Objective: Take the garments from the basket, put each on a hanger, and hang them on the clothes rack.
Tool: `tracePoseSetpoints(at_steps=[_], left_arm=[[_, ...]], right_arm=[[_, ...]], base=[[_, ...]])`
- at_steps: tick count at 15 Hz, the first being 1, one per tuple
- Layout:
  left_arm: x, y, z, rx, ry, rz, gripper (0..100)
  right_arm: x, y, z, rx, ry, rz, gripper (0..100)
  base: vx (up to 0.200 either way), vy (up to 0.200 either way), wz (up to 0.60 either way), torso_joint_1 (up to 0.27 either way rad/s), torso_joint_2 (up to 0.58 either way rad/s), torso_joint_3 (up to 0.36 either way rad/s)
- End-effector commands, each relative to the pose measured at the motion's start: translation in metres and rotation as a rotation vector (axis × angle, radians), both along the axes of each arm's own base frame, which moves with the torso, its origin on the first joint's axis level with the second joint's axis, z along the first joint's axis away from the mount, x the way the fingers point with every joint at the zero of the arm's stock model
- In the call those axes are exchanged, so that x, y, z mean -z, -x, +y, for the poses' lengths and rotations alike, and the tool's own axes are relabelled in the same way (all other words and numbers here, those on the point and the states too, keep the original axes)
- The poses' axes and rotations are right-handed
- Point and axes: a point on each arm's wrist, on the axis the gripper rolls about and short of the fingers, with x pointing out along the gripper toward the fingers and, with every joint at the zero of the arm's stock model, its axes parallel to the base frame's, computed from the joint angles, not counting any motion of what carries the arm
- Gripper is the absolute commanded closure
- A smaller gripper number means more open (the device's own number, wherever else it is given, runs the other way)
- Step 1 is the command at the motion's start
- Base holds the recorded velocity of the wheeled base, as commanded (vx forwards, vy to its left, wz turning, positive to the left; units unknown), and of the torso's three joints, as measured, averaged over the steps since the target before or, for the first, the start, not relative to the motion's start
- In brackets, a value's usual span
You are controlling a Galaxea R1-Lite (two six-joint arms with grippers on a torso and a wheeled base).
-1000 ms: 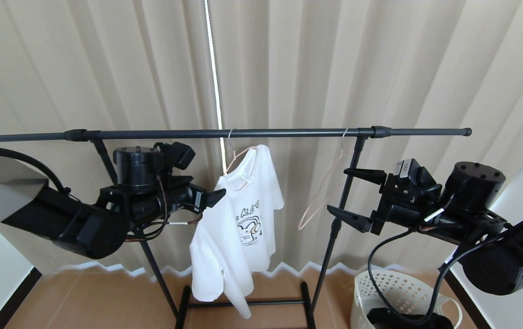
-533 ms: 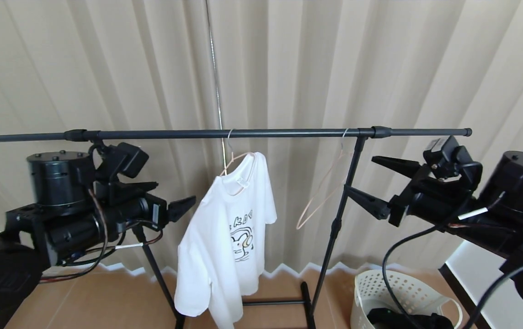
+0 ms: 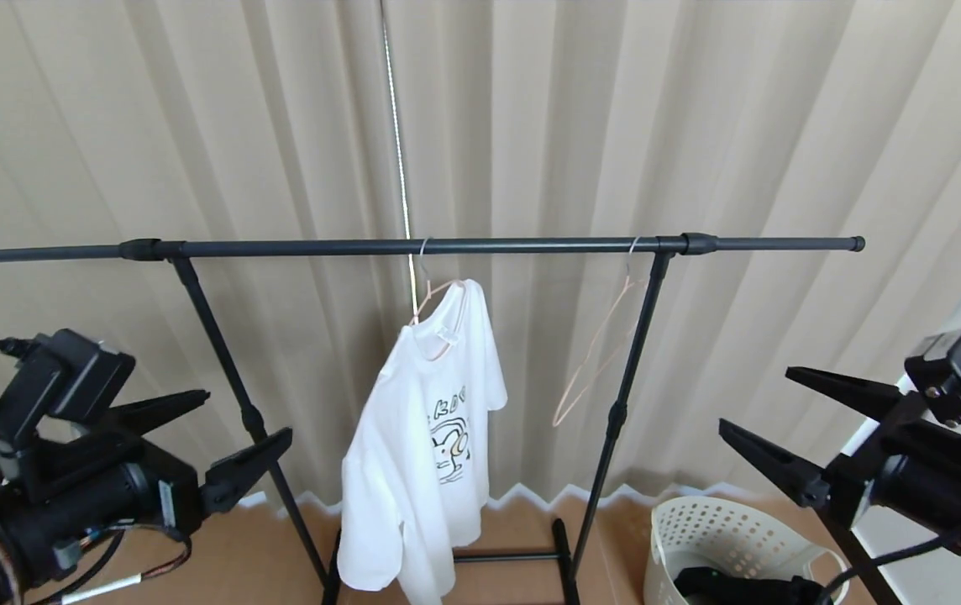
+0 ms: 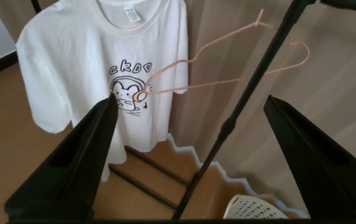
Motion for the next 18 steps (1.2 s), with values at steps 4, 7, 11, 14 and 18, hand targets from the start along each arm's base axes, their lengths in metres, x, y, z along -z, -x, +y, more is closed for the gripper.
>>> tracePoseSetpoints(at_steps=[4, 7, 11, 14, 18], left_arm=[[0.020, 0.069, 0.017, -0.002, 0.036, -0.060, 0], [0.028, 0.089, 0.022, -0.007, 0.057, -0.066, 0], [0.046, 0.131, 0.032, -0.017, 0.090, -0.017, 0], [0.064, 0.158, 0.039, -0.015, 0.087, -0.015, 0], [0.076, 0.174, 0.043, -0.064, 0.081, -0.027, 0]], right_arm=[[0.017, 0.084, -0.026, 0.047, 0.005, -0.012, 0], [0.029, 0.120, -0.037, 0.059, 0.007, -0.011, 0], [0.055, 0.166, -0.052, 0.132, 0.016, -0.017, 0], [0.071, 0.181, -0.055, 0.213, 0.015, -0.027, 0], [0.073, 0.186, -0.054, 0.357, -0.003, -0.081, 0]], base=[[0.000, 0.000, 0.00, 0.000, 0.00, 0.000], [0.000, 0.000, 0.00, 0.000, 0.00, 0.000], [0.000, 0.000, 0.00, 0.000, 0.00, 0.000], [0.000, 0.000, 0.00, 0.000, 0.00, 0.000], [0.000, 0.000, 0.00, 0.000, 0.00, 0.000]])
